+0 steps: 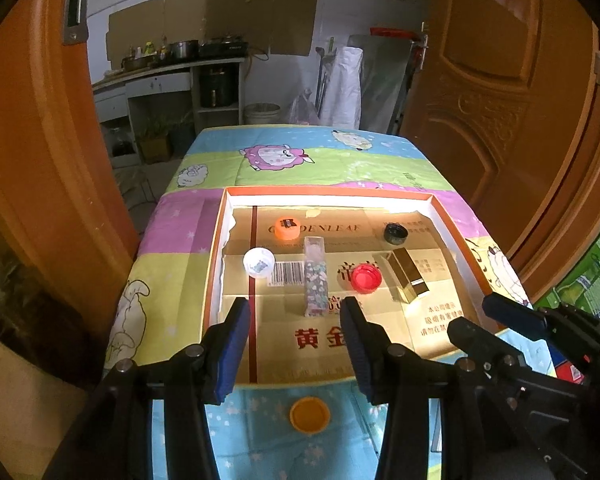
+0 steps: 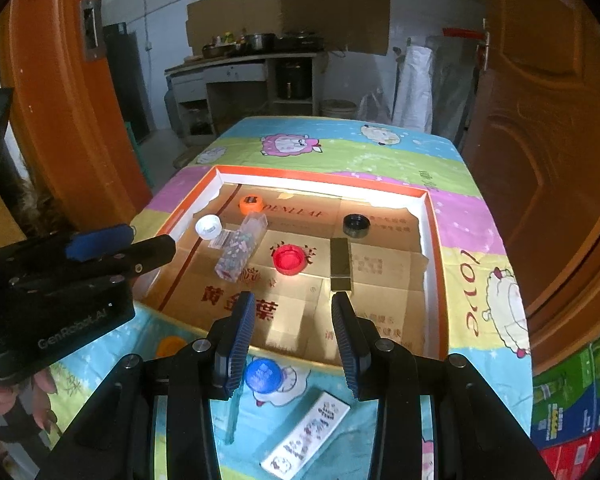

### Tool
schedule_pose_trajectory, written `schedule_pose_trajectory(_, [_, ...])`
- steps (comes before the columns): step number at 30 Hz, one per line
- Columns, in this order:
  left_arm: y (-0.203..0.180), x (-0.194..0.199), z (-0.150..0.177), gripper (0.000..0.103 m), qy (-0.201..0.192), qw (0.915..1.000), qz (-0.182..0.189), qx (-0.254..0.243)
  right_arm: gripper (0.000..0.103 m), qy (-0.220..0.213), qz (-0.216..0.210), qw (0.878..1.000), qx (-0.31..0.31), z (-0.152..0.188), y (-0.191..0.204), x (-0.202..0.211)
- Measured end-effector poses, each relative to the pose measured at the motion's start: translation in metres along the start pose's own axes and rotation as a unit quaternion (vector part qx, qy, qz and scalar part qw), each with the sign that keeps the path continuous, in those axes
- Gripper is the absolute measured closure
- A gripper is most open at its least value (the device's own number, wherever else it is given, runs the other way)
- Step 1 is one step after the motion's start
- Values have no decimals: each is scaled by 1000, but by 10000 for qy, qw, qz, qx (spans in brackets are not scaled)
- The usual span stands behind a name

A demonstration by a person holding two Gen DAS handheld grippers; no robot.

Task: Organize rigid objects
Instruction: 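Withdraw both open tools from the box toward the remaining items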

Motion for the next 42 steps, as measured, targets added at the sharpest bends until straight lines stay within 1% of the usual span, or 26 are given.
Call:
schedule_pose_trajectory(14, [-4,29,11,57,-67,9999,94,-10,62,-50,146,9999,-48,12,-1,33])
schedule_pose_trajectory(26, [-3,45,27,57,-78,9998,167,28,62,65,254,9995,-194,38,-4,48])
schedule_pose_trajectory(34, [-2,41,46,57,59,9997,222,70,62,208,310,9989,-280,57,-2,46])
schedule_pose_trajectory(42, [-5,27,67,57,267,9992,305,39,61,452,442,9958,-657,78,-13,36])
Point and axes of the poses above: each gripper's, at about its wrist camera, not at the fingertips, and x roughly against the way its jaws point, y to its left, z to its underside, the point moved 3 cm from there along -x, roughly the way its jaws point, and after that the axes turned 11 degrees about -y, right-handed, at the moved point
